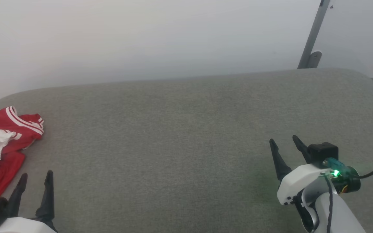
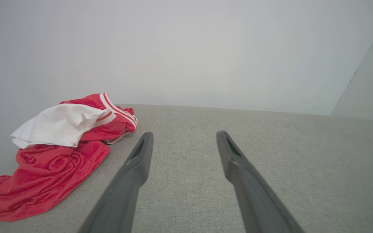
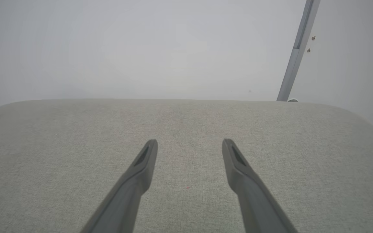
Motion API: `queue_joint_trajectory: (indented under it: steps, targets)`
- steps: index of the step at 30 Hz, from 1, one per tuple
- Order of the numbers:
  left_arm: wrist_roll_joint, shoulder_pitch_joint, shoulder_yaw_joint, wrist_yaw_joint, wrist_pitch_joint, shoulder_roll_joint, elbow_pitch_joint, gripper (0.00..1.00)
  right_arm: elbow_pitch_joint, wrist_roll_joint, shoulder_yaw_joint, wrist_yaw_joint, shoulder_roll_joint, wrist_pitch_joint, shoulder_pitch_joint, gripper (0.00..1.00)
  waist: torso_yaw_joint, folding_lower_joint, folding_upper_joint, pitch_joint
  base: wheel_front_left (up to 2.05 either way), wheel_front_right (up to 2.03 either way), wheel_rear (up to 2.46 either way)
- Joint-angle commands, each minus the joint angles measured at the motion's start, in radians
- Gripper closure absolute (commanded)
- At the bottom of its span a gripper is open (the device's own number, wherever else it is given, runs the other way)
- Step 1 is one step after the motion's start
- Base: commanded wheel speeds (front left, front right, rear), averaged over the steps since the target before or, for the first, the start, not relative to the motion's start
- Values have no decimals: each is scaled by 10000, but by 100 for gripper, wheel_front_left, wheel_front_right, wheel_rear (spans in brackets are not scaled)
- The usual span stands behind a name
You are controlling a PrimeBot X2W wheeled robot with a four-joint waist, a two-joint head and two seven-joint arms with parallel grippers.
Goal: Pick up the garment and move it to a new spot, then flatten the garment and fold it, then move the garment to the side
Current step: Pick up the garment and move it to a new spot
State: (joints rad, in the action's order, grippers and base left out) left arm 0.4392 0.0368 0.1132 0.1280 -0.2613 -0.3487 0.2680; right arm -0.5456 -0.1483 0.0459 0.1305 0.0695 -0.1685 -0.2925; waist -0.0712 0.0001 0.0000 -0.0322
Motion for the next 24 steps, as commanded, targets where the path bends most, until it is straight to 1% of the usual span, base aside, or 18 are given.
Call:
queue_joint_trajectory:
  steps: [1,8,12,14,20,24]
  targets:
    - [66,-36,-1,22,-26,-5,41,0,17,-8,33,5,-28,-85,-13,0,37,-1,0,-15,0,0,0]
    - [546,-246,252,-28,192,-48,405,0,-85,-115,534,5,24,41,-106,0,642,-1,0,-243,0,0,0]
    - [671,-220,340,-117,303,-103,488,0,-170,-233,960,5,23,87,-206,0,1112,-1,0,-415,0,0,0]
    - [804,-178,397,-179,421,-98,480,0,-243,-358,1310,5,16,133,-313,0,1487,-1,0,-535,0,0,0]
    - [832,-27,431,-351,645,-244,369,0,-449,-604,1926,5,-18,108,-469,0,2189,-1,0,-746,0,0,0]
    - [873,47,428,-377,752,-318,266,0,-601,-757,2163,5,-40,25,-483,0,2568,-1,0,-857,0,0,0]
